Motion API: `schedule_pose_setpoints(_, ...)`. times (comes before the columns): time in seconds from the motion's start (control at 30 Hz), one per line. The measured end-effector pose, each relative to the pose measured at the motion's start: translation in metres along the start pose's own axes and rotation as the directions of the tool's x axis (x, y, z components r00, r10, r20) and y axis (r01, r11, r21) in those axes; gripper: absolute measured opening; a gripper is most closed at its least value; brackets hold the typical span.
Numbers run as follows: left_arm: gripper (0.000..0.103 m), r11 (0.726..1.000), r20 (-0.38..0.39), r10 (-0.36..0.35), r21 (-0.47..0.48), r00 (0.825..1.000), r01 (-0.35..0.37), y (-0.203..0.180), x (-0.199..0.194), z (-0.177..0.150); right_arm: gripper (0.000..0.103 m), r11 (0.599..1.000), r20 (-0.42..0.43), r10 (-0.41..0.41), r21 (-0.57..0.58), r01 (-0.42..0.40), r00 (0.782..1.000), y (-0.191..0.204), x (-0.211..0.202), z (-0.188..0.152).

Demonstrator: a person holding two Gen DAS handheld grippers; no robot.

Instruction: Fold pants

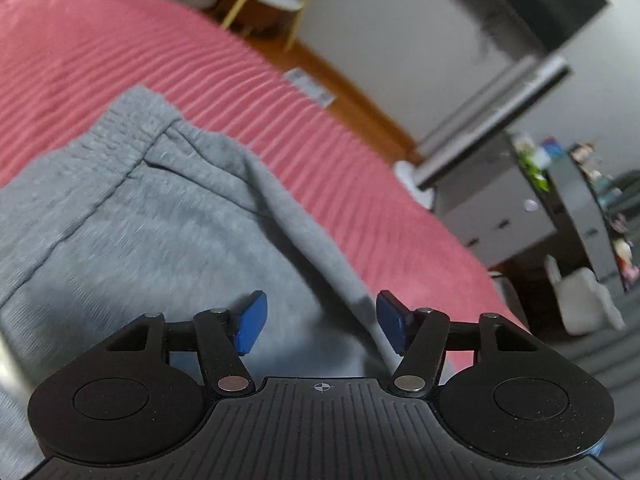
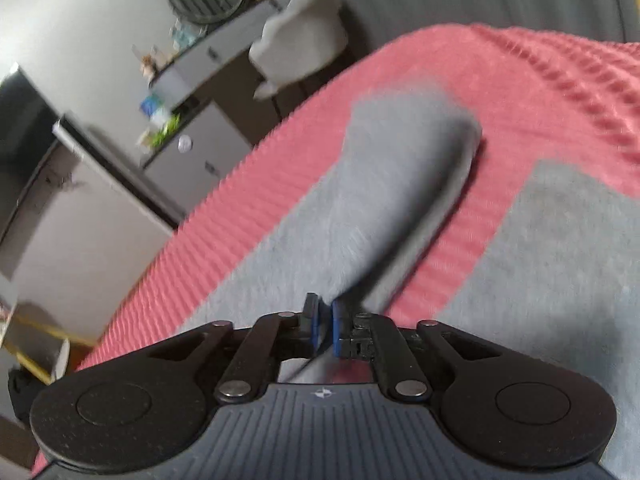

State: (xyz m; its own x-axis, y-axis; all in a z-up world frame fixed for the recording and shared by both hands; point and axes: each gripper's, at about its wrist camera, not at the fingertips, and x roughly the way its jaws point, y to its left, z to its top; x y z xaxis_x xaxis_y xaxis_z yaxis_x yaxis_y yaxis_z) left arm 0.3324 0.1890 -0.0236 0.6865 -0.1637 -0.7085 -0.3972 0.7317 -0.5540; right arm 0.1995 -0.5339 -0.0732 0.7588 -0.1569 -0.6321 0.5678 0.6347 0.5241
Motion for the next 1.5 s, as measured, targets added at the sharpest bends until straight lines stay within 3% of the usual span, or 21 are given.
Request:
schedule_pose_setpoints(0.03,0.063,0.999,-0.012,-0.018,-0.032,1.000,0.017,0.004,0.011,0.006,0.028,1.000,0.006,-0.003,0.009,0.003,1.000,-0.001,0.005,0.006)
schedule_pose_setpoints(0.1,0.045,0.996,-0.015,-0.011,-0.092,1.000,0.009,0.009,0.025,0.014,0.032,0.998,0.008,-0.035,0.043,0.034,0.999,-0.007,0.010,0.015)
schedule_pose_setpoints(0.13,0.043,0.994,-0.018,-0.011,-0.112,1.000,0.009,0.010,0.031,0.017,0.032,0.996,-0.011,-0.039,0.080,0.040,0.999,-0.013,0.018,0.019)
schedule_pose_setpoints(0.17,0.034,0.992,-0.027,-0.017,-0.127,0.999,0.014,0.011,0.035,0.020,0.032,0.992,-0.021,-0.038,0.117,0.040,0.999,-0.017,0.023,0.019)
schedule_pose_setpoints(0.2,0.018,0.991,-0.038,-0.023,-0.134,0.999,0.018,0.011,0.039,0.023,0.032,0.986,-0.026,-0.019,0.165,0.023,0.999,-0.023,0.028,0.022)
schedule_pose_setpoints(0.23,0.012,0.991,-0.050,-0.022,-0.133,0.999,0.015,0.010,0.041,0.025,0.030,0.979,-0.015,-0.003,0.205,0.006,1.000,-0.027,0.031,0.024)
schedule_pose_setpoints(0.27,0.012,0.990,-0.056,-0.030,-0.137,0.998,0.022,0.011,0.040,0.027,0.026,0.974,-0.006,0.000,0.228,0.001,1.000,-0.028,0.030,0.023)
schedule_pose_setpoints(0.3,0.010,0.990,-0.046,-0.037,-0.139,0.998,0.030,0.010,0.035,0.028,0.010,0.971,-0.007,0.006,0.240,-0.004,1.000,-0.029,0.033,0.025)
schedule_pose_setpoints(0.33,0.010,0.991,-0.033,-0.040,-0.130,0.999,0.035,0.009,0.028,0.032,0.005,0.970,-0.014,-0.001,0.242,0.005,1.000,-0.029,0.034,0.026)
schedule_pose_setpoints(0.4,0.010,0.996,0.008,-0.058,-0.074,0.998,0.058,0.003,0.000,0.029,0.004,0.977,-0.005,-0.012,0.214,0.013,1.000,-0.023,0.025,0.030)
schedule_pose_setpoints(0.57,0.010,0.985,0.055,-0.167,0.051,0.985,0.164,0.008,-0.103,0.009,0.004,0.986,0.081,0.080,0.136,-0.091,0.993,-0.006,-0.051,0.045)
schedule_pose_setpoints(0.77,0.010,0.974,-0.010,-0.222,0.043,0.975,0.222,0.072,-0.202,-0.060,0.004,0.992,0.125,0.103,0.065,-0.111,0.987,-0.048,-0.168,0.033)
schedule_pose_setpoints(0.87,0.010,0.990,-0.083,-0.141,0.017,0.987,0.143,0.116,-0.206,-0.108,0.004,1.000,0.091,0.026,0.011,-0.027,0.996,-0.081,-0.199,0.007)
schedule_pose_setpoints(0.97,0.010,0.991,-0.144,-0.103,-0.104,0.984,0.088,0.160,-0.189,-0.141,0.004,0.996,-0.005,-0.061,0.060,0.062,0.998,-0.125,-0.199,-0.026)
schedule_pose_setpoints(1.07,0.014,0.990,-0.133,-0.072,-0.131,0.988,0.055,0.175,-0.177,-0.152,0.005,0.990,-0.084,-0.124,0.055,0.129,0.989,-0.148,-0.186,-0.051)
schedule_pose_setpoints(1.17,0.022,0.987,-0.093,-0.049,-0.160,0.994,0.034,0.175,-0.172,-0.146,0.010,0.989,-0.086,-0.125,0.069,0.131,0.988,-0.152,-0.180,-0.054)
schedule_pose_setpoints(1.2,0.025,0.987,-0.082,-0.039,-0.160,0.996,0.026,0.174,-0.170,-0.146,0.018,0.989,-0.086,-0.110,0.091,0.118,0.990,-0.154,-0.178,-0.052)
schedule_pose_setpoints(1.3,0.018,0.980,-0.083,-0.005,-0.199,0.997,-0.011,0.167,-0.162,-0.141,0.020,0.986,-0.066,-0.089,0.137,0.097,0.994,-0.156,-0.174,-0.048)
schedule_pose_setpoints(1.37,0.014,0.976,-0.069,-0.008,-0.216,0.998,-0.007,0.171,-0.163,-0.141,0.015,0.986,-0.060,-0.080,0.145,0.088,0.995,-0.154,-0.172,-0.044)
schedule_pose_setpoints(1.4,0.012,0.979,-0.056,-0.004,-0.206,0.998,-0.007,0.170,-0.167,-0.140,0.005,0.987,-0.058,-0.081,0.136,0.088,0.995,-0.152,-0.173,-0.044)
schedule_pose_setpoints(1.5,0.011,0.989,-0.009,0.002,-0.151,1.000,-0.003,0.160,-0.181,-0.138,0.004,0.996,0.012,-0.089,0.029,0.088,0.996,-0.136,-0.188,-0.038)
